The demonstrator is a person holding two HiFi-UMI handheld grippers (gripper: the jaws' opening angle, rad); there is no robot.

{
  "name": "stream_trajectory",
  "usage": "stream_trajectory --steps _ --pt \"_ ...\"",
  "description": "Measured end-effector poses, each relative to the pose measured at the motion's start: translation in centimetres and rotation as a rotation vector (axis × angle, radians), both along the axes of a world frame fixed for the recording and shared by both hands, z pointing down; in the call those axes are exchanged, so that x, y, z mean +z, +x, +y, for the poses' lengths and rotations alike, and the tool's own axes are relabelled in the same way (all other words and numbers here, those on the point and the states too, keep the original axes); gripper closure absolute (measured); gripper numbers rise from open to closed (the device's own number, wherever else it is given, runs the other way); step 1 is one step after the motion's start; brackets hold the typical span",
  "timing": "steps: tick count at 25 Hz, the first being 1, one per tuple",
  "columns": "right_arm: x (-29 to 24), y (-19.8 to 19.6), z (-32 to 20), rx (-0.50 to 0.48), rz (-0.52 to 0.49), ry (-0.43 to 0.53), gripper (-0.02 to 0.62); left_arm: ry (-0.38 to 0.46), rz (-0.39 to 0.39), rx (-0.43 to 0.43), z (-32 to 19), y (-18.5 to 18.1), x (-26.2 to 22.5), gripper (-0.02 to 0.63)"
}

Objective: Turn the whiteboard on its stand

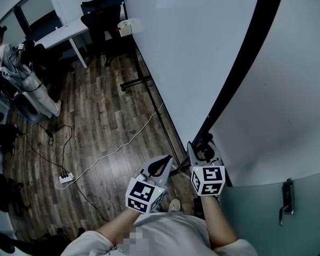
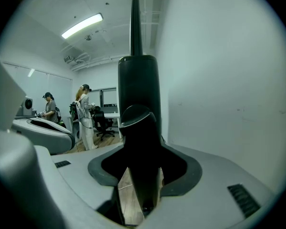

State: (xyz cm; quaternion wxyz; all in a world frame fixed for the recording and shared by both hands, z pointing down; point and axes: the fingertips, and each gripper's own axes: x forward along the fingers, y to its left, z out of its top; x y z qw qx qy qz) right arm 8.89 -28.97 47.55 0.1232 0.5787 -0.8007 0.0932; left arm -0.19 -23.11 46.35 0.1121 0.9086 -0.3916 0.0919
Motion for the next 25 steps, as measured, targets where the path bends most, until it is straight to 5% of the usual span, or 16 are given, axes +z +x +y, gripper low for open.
stream_trajectory --steps 25 --pt "-0.1 -2.0 9.2 -0.012 0.01 -0.009 0.413 -0.008 0.009 0.0 5.4 0.0 -0.2 0.595"
